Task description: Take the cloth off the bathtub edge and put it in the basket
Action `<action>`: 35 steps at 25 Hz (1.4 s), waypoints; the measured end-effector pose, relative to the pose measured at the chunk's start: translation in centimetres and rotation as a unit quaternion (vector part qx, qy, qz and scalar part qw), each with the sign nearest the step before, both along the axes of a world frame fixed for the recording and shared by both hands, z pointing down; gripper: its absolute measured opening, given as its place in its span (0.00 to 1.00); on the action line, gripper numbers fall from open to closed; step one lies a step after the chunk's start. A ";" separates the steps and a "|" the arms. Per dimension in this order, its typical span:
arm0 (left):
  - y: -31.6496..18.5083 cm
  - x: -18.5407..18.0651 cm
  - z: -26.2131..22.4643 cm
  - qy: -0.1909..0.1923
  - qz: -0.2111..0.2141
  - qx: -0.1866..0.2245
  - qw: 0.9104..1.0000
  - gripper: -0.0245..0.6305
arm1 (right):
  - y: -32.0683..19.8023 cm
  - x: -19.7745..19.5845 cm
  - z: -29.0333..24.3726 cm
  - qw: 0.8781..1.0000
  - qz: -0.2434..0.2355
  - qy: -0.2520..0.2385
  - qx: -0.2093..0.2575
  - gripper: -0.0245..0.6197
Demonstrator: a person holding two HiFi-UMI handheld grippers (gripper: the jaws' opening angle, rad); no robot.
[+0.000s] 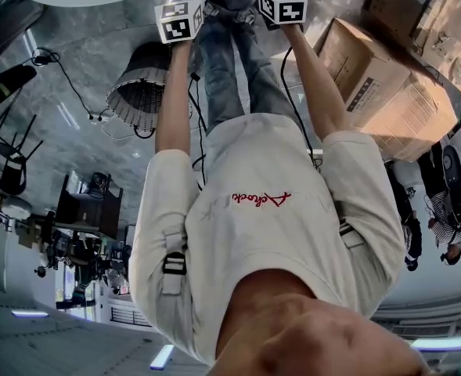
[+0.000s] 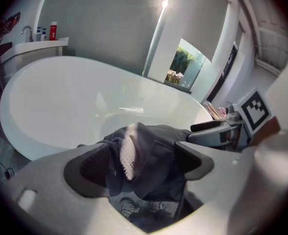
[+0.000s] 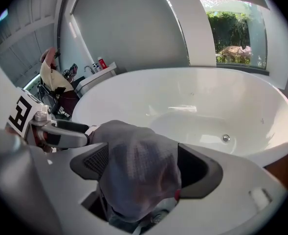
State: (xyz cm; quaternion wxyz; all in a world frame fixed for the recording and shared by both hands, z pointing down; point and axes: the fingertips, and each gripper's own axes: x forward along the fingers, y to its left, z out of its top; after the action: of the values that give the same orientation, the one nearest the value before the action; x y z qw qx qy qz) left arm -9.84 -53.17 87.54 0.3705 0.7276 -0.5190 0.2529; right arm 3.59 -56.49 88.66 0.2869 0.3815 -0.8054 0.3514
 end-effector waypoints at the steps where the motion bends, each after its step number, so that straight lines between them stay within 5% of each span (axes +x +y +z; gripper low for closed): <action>1: -0.1 0.1 0.3 0.000 -0.001 -0.003 1.000 0.68 | 0.0 -0.2 0.4 1.000 -0.003 0.001 -0.004 0.74; 8: -0.5 0.6 1.0 -0.006 0.001 0.017 1.000 0.65 | -0.3 -0.4 2.0 1.000 -0.015 0.009 -0.004 0.69; 11: -0.7 1.3 1.0 0.004 0.011 0.021 1.000 0.51 | -0.1 -0.8 1.9 0.999 -0.032 0.011 0.000 0.56; 20: -1.1 3.3 1.4 0.055 0.011 0.014 0.998 0.29 | 0.5 -2.2 1.4 0.998 -0.035 -0.048 -0.036 0.25; 26: -1.0 4.2 0.9 0.083 0.014 0.007 0.996 0.18 | 0.9 -2.4 1.0 0.995 -0.042 -0.078 -0.055 0.18; 35: -0.9 5.3 -1.6 0.098 0.022 0.025 0.995 0.15 | 1.0 -2.0 -2.8 0.994 -0.043 -0.100 -0.033 0.17</action>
State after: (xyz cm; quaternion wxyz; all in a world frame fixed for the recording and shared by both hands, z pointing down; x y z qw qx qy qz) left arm -4.56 -54.08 85.98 0.3954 0.7693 -0.4702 0.1754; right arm 1.61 -55.49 85.90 0.2325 0.2998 -0.8334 0.4018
